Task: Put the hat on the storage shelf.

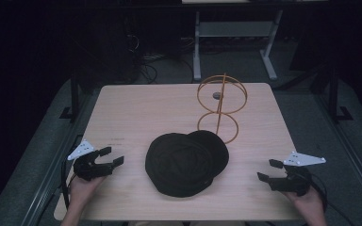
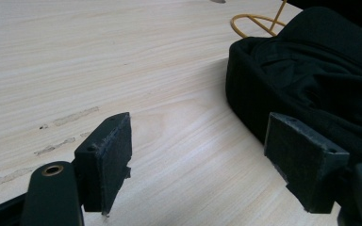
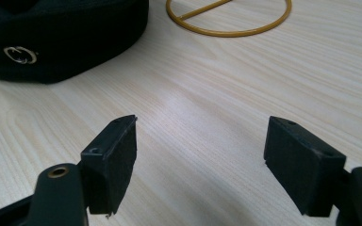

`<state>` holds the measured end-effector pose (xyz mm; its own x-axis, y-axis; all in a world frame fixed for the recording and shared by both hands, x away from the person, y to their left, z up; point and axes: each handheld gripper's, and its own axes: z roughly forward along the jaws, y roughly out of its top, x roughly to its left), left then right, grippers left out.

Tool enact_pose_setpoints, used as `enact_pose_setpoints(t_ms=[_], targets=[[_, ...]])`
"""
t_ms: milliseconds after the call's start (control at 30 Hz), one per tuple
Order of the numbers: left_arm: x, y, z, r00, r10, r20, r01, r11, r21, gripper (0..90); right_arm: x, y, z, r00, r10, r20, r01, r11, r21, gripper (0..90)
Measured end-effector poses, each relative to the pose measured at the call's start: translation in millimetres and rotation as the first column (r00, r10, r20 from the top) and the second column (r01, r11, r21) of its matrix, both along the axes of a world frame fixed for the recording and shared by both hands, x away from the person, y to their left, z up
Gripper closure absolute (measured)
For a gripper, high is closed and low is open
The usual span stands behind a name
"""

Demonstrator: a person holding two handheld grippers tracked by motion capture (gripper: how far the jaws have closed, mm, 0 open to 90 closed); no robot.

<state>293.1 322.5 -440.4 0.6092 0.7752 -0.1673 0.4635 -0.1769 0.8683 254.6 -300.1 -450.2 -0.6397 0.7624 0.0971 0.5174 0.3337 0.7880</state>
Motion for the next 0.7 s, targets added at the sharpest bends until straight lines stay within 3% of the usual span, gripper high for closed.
enact_pose_setpoints(t_ms=[433,700], targets=[[1.8,-6.4,-1.4,0.9998,-0.013,-0.013,0.013,0.9991,0.041,23.6,1.8,3.4,2.6,0.9999,0.012,0.008,-0.012,0.9998,0.013,25.5],[2.2,-10.4,-2.1,0.9995,-0.025,-0.022,0.026,0.9978,0.062,23.7,4.5,25.0,20.5,0.9982,0.058,0.013,-0.058,0.9979,-0.028,23.1]])
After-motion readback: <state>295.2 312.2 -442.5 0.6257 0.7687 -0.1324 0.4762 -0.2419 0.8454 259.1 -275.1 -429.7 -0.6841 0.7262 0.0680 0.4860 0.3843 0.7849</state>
